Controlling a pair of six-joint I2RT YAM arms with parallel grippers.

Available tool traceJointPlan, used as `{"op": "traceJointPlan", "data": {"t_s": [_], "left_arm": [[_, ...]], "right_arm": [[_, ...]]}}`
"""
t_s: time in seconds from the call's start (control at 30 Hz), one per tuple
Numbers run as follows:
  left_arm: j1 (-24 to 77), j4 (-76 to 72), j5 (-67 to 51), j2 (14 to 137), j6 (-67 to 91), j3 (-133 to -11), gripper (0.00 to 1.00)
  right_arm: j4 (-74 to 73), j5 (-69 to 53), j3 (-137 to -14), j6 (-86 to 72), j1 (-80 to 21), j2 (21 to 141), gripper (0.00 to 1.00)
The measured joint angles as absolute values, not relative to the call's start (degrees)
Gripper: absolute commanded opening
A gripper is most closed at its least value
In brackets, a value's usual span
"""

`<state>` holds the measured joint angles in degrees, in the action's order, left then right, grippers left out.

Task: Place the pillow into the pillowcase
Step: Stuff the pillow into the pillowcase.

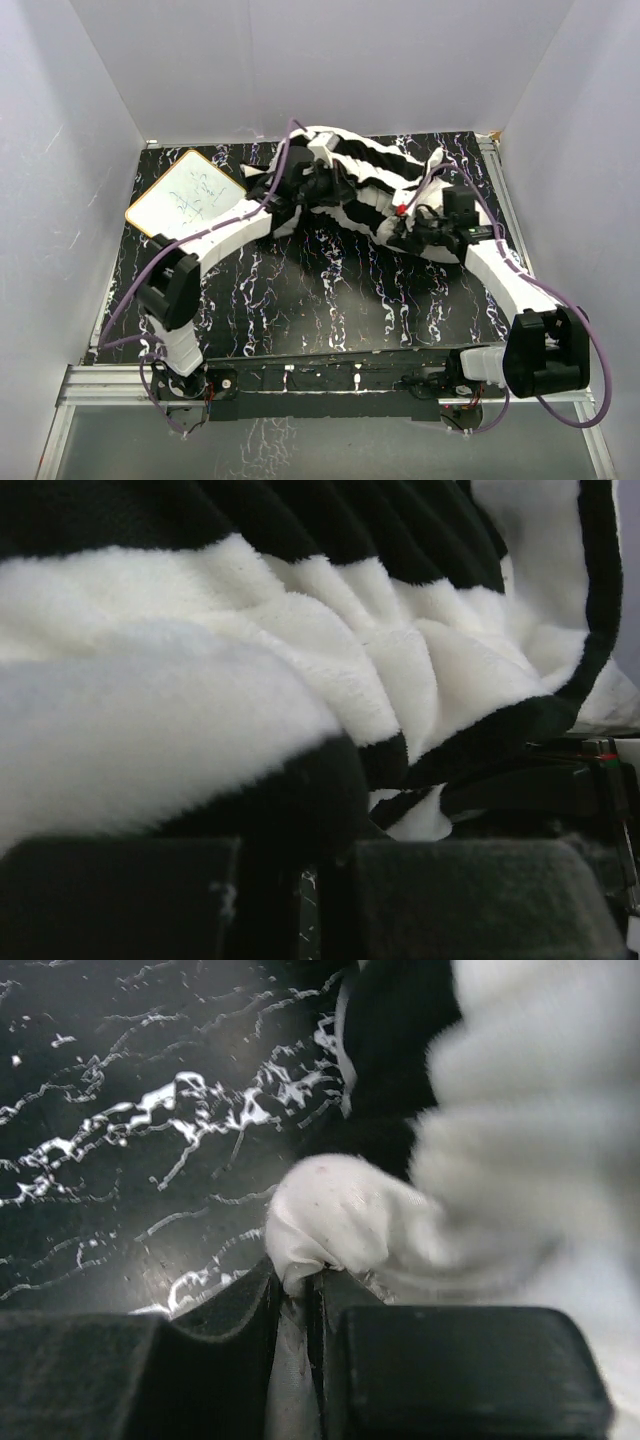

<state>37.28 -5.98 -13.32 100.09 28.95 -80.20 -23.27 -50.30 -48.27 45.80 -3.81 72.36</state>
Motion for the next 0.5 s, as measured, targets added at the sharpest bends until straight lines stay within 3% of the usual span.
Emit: {"op": "traceJointPlan", "data": {"t_s": [0.2, 0.37, 0.5], "left_arm": [[38.2, -12.7, -24.7, 104.6, 30.5, -75.6, 0.0], [32.9, -15.3, -28.6, 100.2, 31.2, -66.2, 0.0], [31.5, -15.9, -29.7, 99.1, 31.1, -63.9, 0.0]], "right_arm": [[-23.3, -44.6, -49.5, 41.3, -11.5, 72.9, 0.12], [-38.9, -44.6, -53.2, 50.9, -8.7, 72.0, 0.44], [-56.7, -47.5, -61.3, 61.2, -1.6, 69.9, 0.56]]}}
